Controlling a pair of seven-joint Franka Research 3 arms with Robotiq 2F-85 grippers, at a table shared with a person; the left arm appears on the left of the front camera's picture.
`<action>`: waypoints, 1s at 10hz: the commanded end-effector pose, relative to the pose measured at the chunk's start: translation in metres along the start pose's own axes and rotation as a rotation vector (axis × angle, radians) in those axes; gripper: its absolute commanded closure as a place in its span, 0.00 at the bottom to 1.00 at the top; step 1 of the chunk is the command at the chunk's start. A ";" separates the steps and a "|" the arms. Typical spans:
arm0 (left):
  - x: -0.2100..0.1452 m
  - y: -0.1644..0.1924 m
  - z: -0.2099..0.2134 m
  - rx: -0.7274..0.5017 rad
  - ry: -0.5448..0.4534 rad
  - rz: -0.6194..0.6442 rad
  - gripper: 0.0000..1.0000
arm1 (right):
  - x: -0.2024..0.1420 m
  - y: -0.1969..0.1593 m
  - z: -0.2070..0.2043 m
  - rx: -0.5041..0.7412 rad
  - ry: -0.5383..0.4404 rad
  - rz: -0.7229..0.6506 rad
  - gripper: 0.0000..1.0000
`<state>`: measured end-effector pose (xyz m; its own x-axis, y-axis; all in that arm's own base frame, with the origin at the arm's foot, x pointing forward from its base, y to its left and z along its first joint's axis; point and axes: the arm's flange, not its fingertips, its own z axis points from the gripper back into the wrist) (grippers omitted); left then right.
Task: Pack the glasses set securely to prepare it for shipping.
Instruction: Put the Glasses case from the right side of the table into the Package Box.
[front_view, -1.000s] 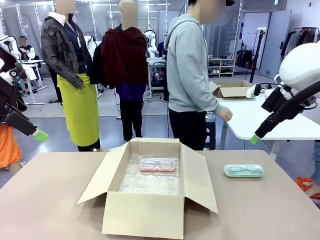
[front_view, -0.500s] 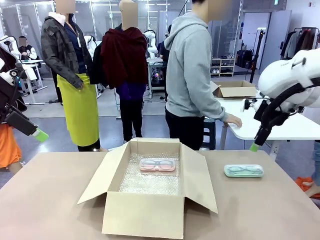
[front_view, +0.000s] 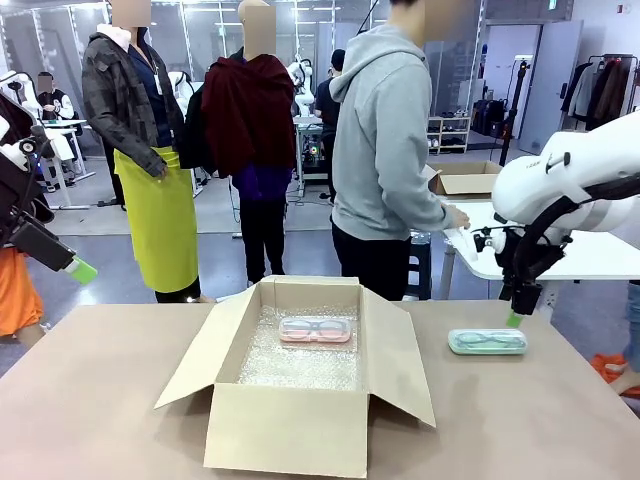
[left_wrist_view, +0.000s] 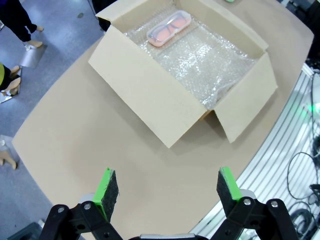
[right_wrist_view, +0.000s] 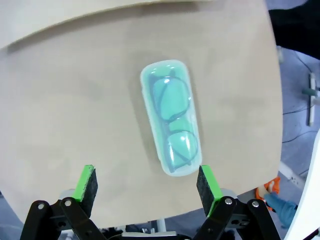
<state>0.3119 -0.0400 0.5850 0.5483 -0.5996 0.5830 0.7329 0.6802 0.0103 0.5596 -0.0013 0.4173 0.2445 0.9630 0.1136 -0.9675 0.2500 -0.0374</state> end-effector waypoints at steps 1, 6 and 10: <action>-0.001 0.000 0.002 -0.012 -0.011 -0.002 0.00 | 0.000 -0.001 0.000 0.003 0.081 0.070 0.00; -0.001 0.000 0.002 -0.012 -0.011 -0.002 0.00 | 0.000 0.002 -0.005 0.014 0.055 0.043 0.00; -0.001 0.000 0.002 -0.012 -0.011 -0.002 0.00 | 0.016 -0.015 -0.045 -0.078 0.070 0.164 0.00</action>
<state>0.3119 -0.0399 0.5850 0.5483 -0.5995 0.5831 0.7329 0.6803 0.0103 0.5755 0.0161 0.3888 0.1203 0.9913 0.0534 -0.9861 0.1255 -0.1088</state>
